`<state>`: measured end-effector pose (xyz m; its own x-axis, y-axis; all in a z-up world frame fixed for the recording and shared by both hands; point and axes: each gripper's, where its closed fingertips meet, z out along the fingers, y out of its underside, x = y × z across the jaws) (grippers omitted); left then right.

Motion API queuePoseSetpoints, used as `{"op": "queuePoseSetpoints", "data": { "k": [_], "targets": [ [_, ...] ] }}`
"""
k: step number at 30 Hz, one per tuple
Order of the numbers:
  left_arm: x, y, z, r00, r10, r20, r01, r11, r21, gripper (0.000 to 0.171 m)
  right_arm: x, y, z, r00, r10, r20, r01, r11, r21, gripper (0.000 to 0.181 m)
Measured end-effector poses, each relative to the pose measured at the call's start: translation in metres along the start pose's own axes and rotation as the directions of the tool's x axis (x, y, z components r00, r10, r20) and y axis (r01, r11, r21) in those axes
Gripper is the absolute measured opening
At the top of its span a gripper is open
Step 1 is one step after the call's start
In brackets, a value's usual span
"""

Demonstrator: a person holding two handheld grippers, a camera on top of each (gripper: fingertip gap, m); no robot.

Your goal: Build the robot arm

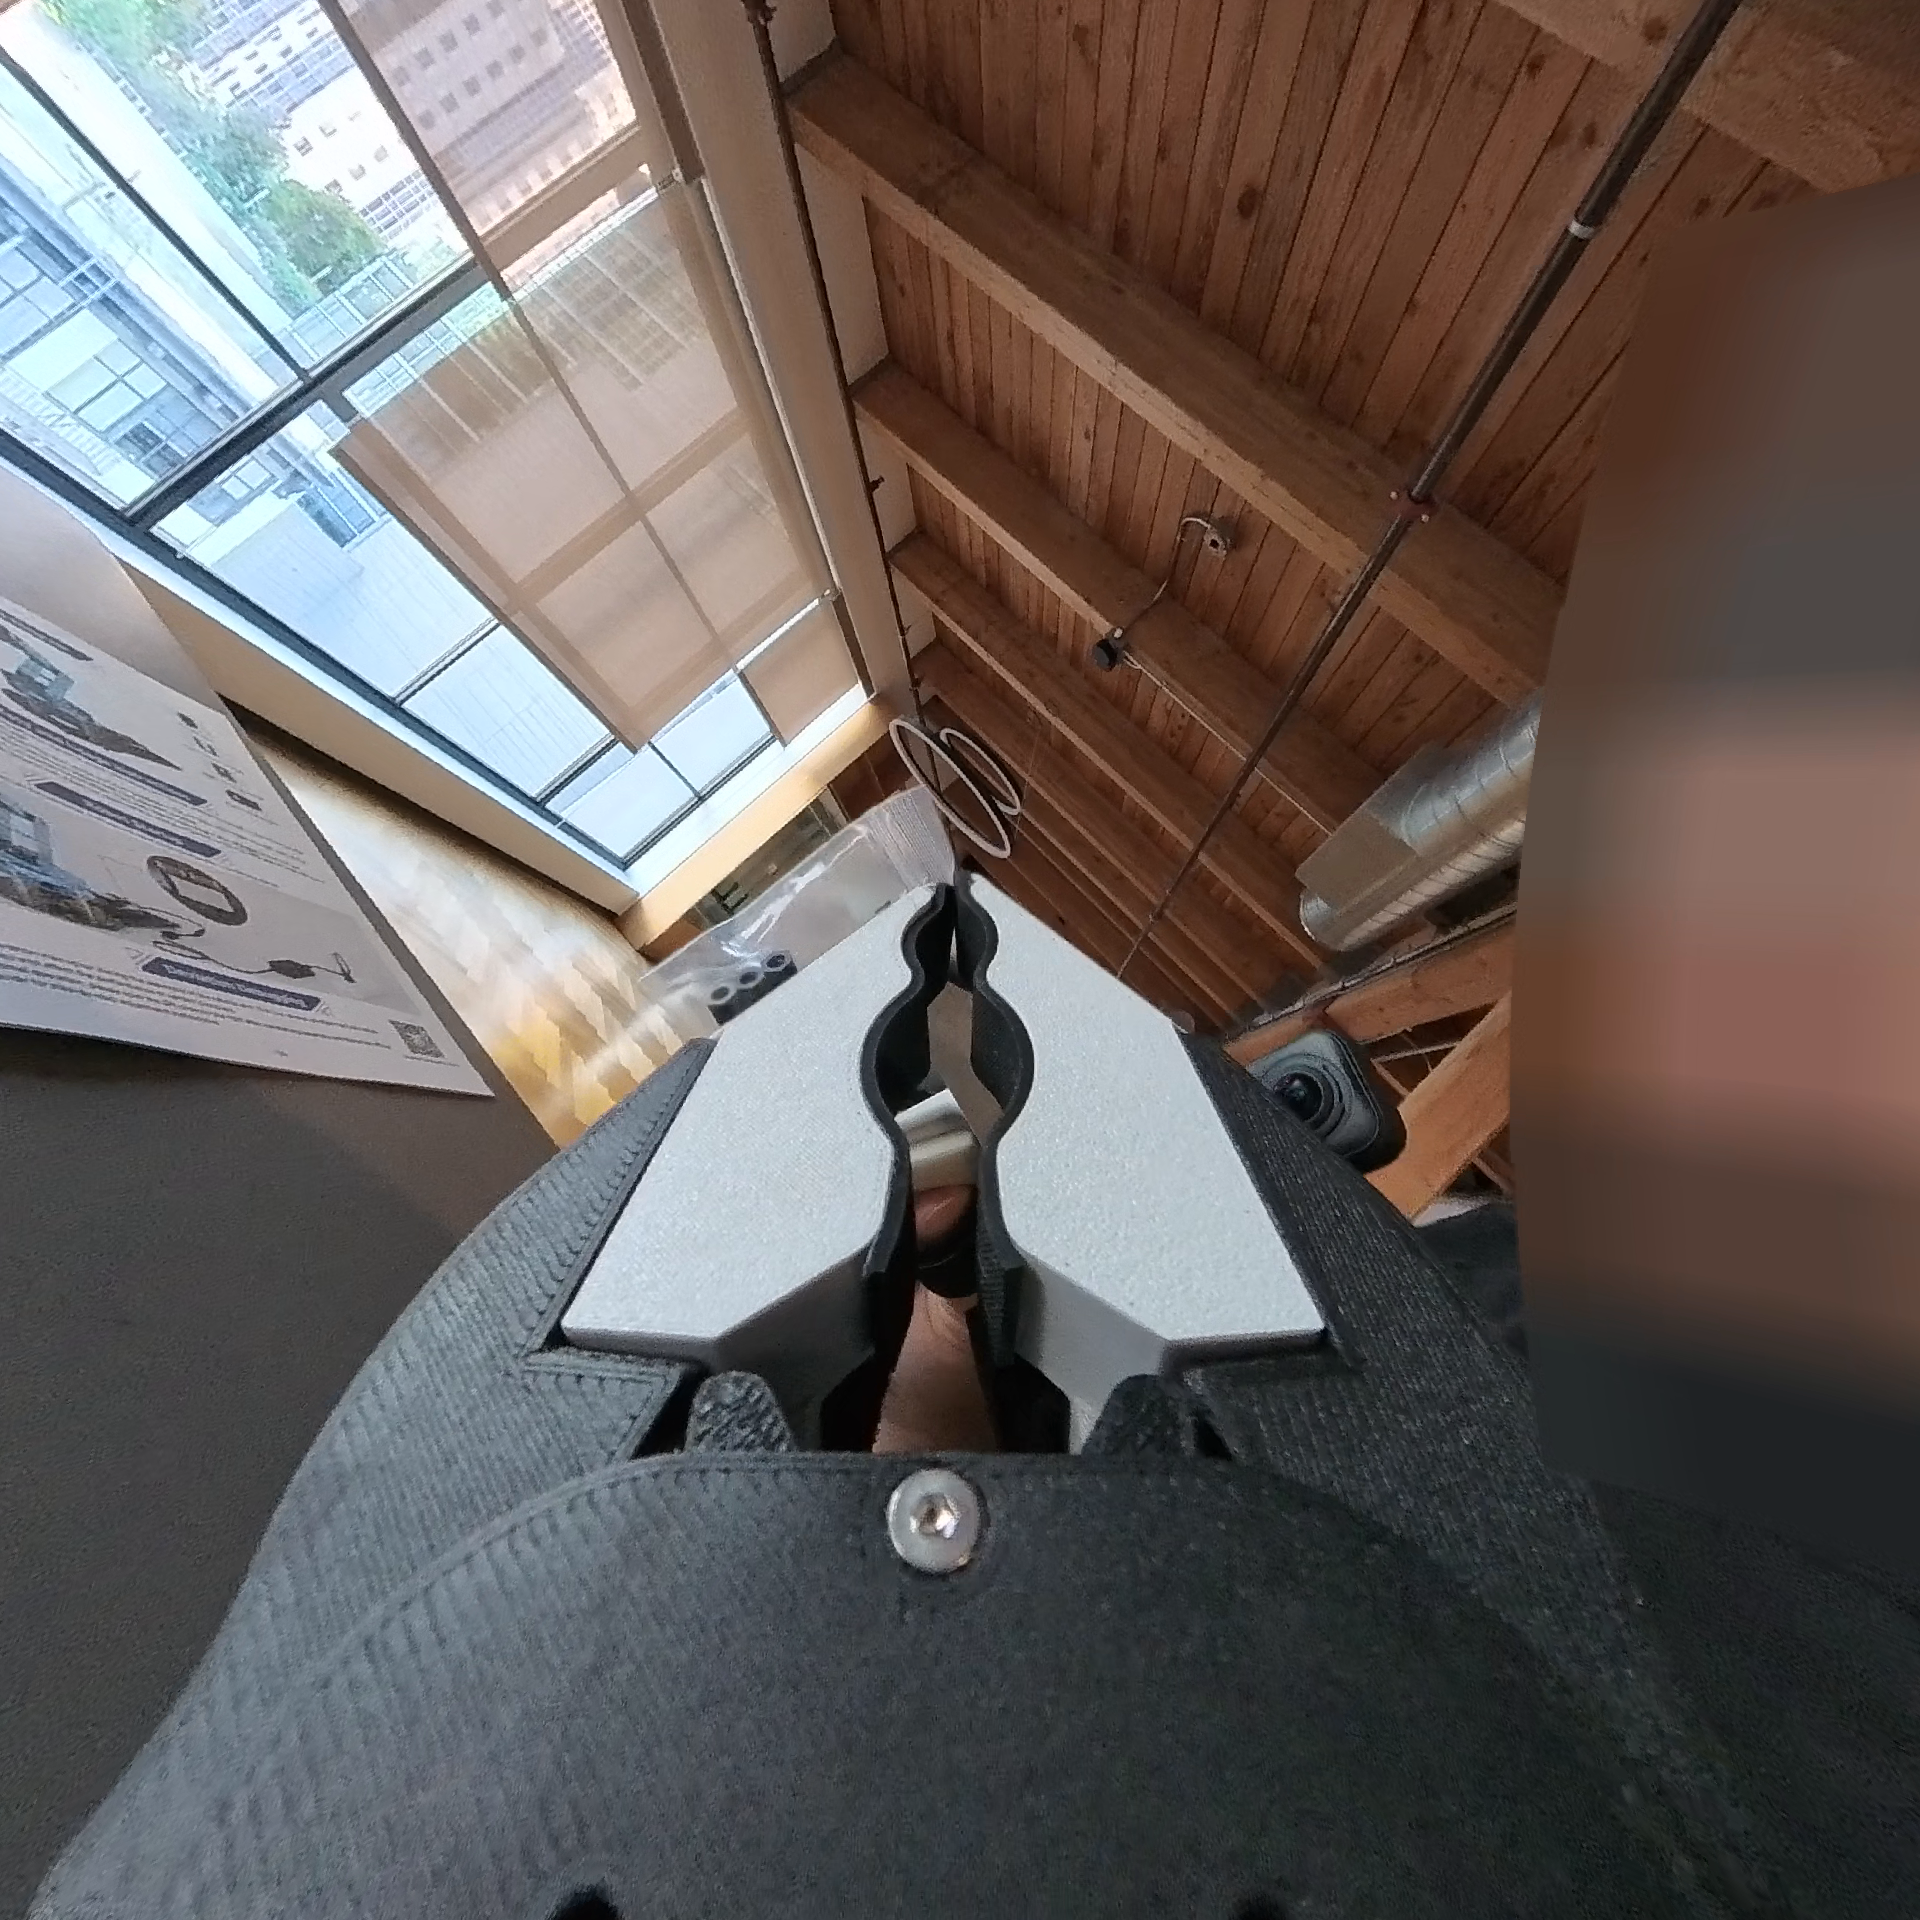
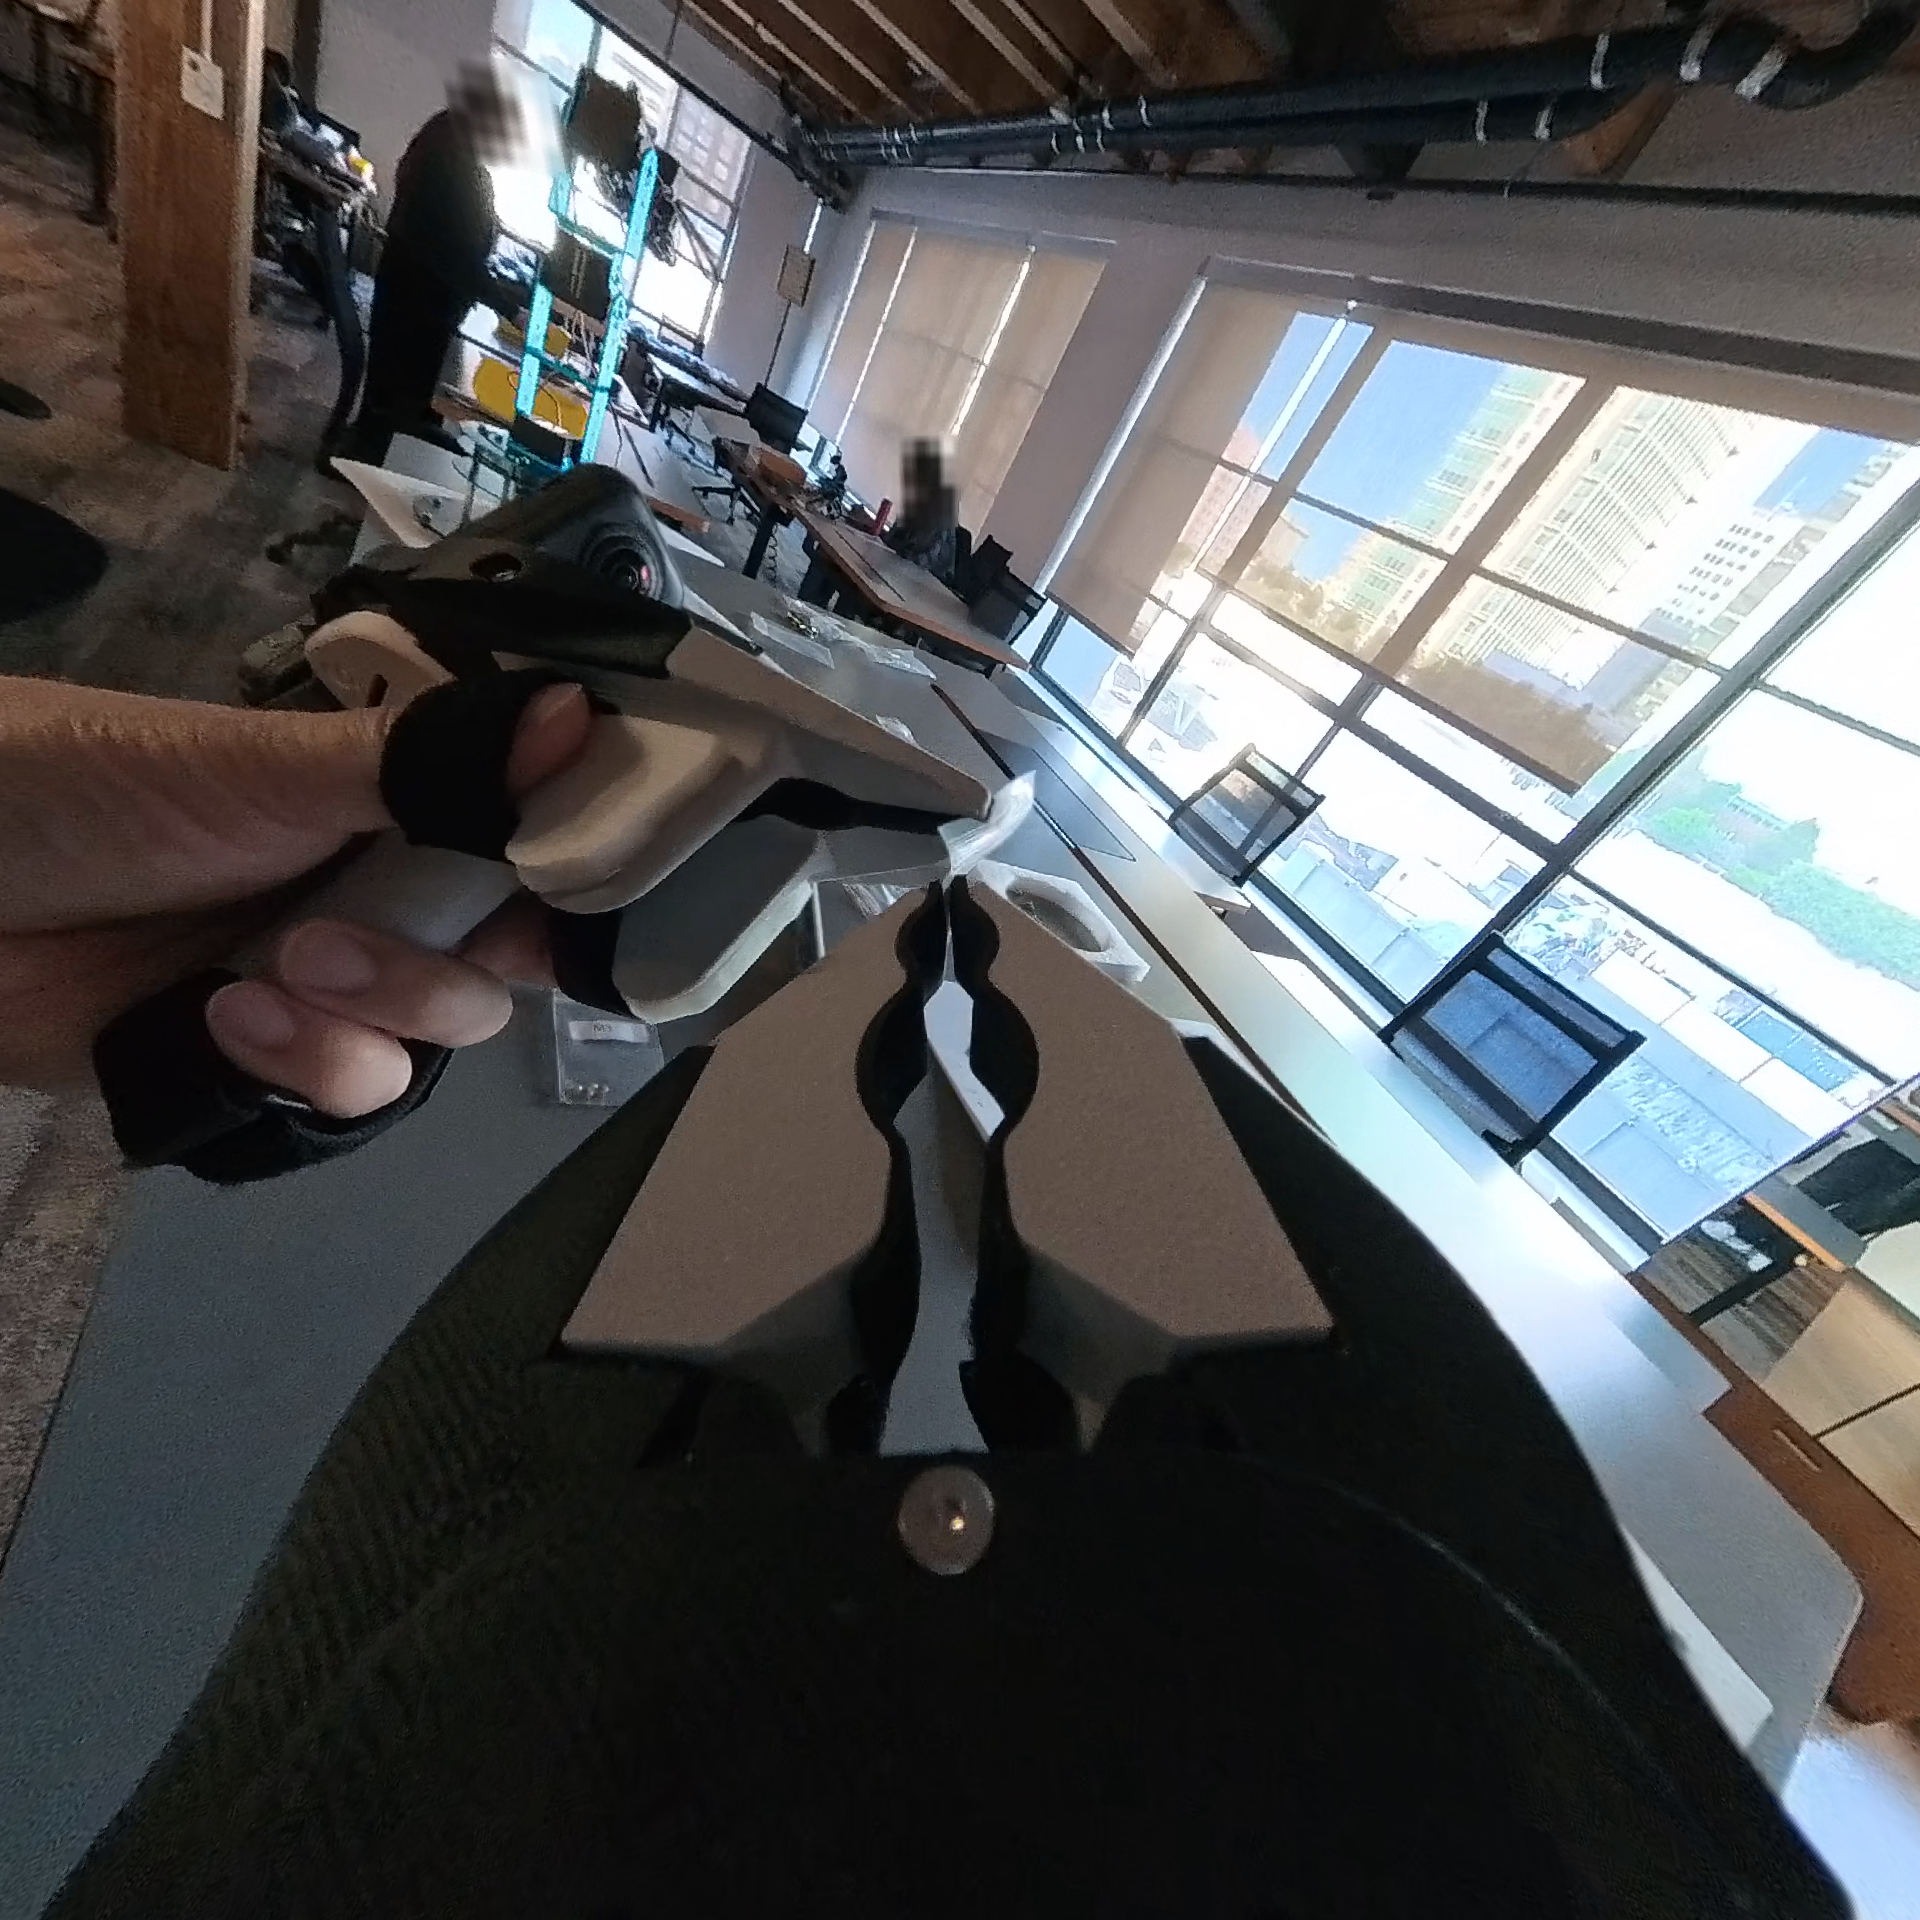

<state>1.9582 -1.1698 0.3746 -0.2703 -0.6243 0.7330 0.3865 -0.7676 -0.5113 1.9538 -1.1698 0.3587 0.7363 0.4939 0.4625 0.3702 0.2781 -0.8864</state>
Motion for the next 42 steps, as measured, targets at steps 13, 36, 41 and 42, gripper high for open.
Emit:
{"op": "queuePoseSetpoints", "data": {
  "k": [13, 36, 41, 42],
  "targets": [
    [0.003, -0.005, -0.004, 0.997, -0.069, -0.048, 0.071, 0.997, 0.040, 0.000, -0.007, -0.005, 0.004, 1.000, 0.002, 0.022, -0.002, 1.000, 0.001, 0.000],
    [0.002, -0.008, -0.009, 0.990, -0.133, -0.044, 0.137, 0.988, 0.077, 0.005, -0.004, -0.008, 0.003, 0.999, -0.043, -0.004, 0.043, 0.999, -0.012, 0.000],
    [-0.003, -0.006, -0.010, 0.993, -0.083, 0.089, 0.080, 0.996, 0.040, 0.022, -0.001, -0.008, 0.001, 0.984, -0.175, -0.041, 0.174, 0.984, -0.028, 0.000],
    [-0.003, -0.005, -0.009, 0.991, -0.064, 0.114, 0.061, 0.998, 0.032, 0.023, -0.001, -0.008, 0.001, 0.977, -0.208, -0.047, 0.207, 0.978, -0.034, 0.000]
  ]
}}
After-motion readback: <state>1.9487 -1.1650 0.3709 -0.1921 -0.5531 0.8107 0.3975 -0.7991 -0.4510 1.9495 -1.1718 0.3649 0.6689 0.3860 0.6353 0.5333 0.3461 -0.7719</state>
